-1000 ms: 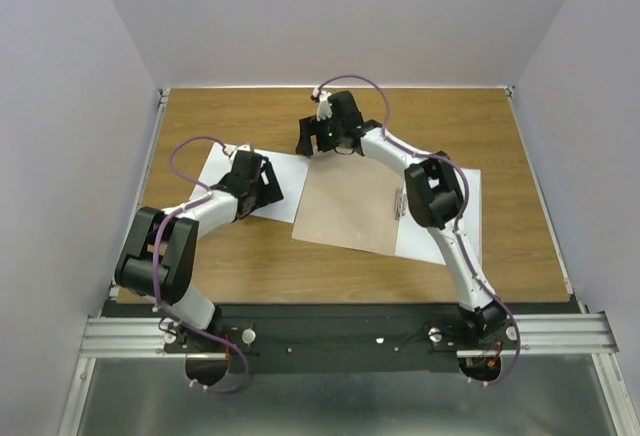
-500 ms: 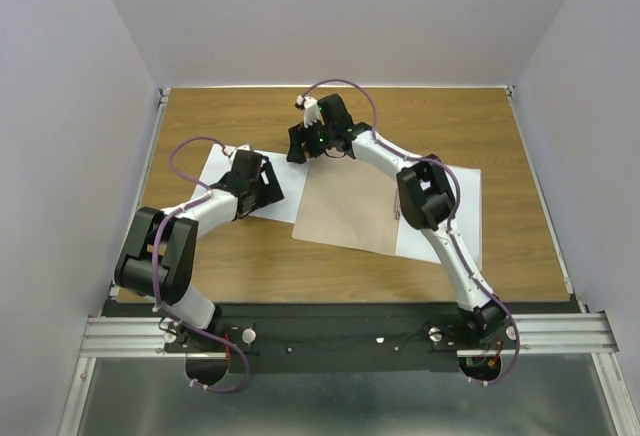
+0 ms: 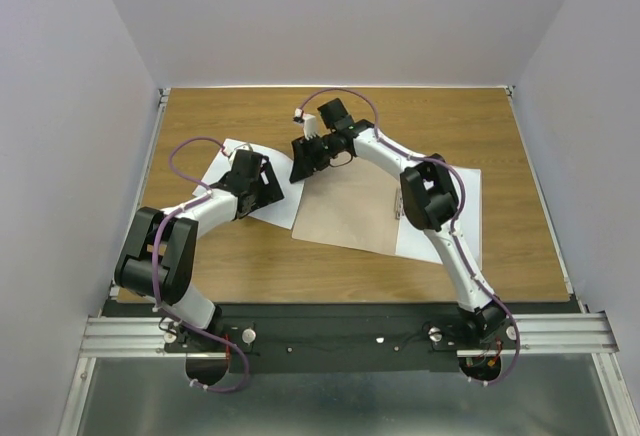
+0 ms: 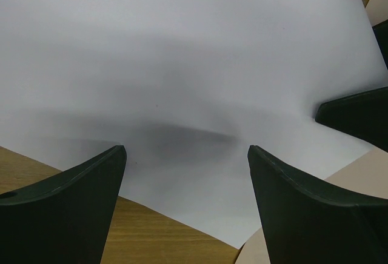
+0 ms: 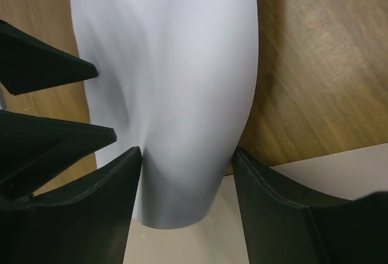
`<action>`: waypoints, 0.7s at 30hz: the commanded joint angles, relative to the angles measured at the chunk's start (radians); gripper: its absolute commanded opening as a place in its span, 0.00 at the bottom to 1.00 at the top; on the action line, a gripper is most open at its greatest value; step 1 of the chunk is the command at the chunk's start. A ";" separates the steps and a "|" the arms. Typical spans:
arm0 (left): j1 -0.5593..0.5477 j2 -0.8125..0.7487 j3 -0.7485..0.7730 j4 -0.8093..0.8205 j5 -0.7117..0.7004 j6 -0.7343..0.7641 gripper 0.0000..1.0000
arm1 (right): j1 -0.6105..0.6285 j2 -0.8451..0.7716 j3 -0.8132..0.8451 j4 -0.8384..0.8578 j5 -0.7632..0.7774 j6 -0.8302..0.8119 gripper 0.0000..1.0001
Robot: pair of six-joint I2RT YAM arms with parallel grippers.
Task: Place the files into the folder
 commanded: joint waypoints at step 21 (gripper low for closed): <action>-0.005 0.026 -0.050 -0.131 0.048 -0.004 0.92 | 0.010 0.167 0.154 0.069 -0.230 0.210 0.64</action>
